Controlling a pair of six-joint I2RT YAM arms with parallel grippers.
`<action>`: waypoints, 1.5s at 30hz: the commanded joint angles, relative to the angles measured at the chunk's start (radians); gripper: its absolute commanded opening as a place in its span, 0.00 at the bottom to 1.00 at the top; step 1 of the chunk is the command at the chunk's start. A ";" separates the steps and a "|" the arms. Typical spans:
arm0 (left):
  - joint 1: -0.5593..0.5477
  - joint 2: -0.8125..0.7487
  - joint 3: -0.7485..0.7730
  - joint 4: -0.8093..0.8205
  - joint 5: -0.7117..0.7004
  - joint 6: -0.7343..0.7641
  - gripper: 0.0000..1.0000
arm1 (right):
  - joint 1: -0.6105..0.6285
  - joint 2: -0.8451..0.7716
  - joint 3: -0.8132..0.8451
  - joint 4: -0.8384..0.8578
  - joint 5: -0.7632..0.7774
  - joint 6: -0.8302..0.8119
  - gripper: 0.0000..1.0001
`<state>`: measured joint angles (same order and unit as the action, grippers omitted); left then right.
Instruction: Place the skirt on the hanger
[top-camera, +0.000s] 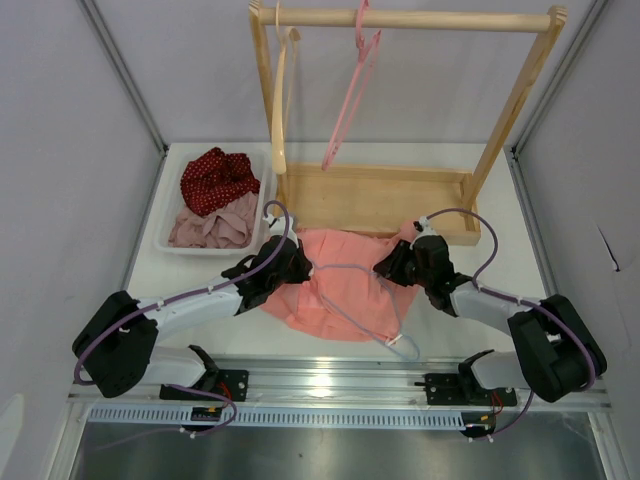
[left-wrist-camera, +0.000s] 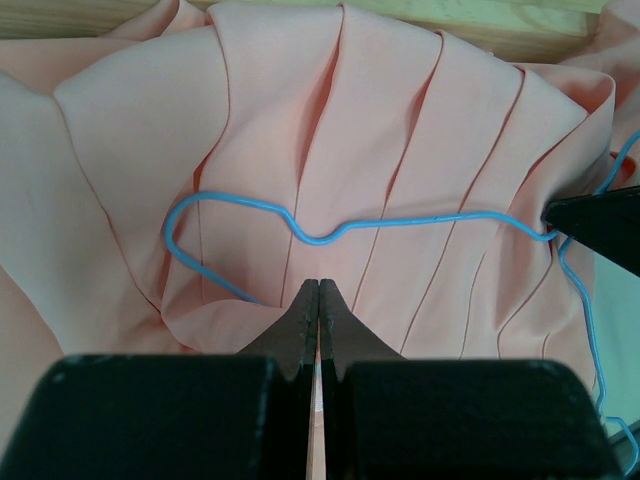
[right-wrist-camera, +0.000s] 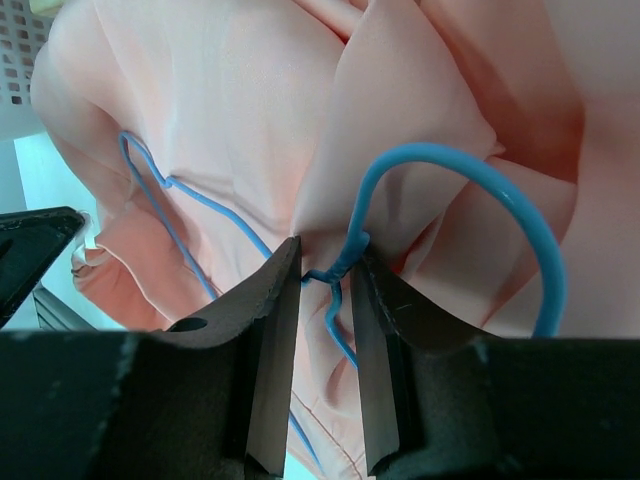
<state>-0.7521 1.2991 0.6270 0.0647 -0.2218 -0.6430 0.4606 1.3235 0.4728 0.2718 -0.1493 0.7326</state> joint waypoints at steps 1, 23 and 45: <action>0.008 -0.020 0.025 0.024 0.013 0.023 0.00 | 0.021 0.022 -0.002 0.107 -0.024 -0.012 0.32; 0.017 -0.011 0.028 0.020 0.006 0.026 0.00 | 0.104 -0.306 0.035 -0.178 0.212 -0.024 0.00; 0.115 0.034 0.043 0.004 -0.002 0.008 0.00 | 0.138 -0.530 -0.057 -0.243 0.249 -0.010 0.00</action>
<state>-0.6582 1.3258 0.6289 0.0490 -0.2237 -0.6289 0.5945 0.8169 0.4210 0.0177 0.0978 0.7246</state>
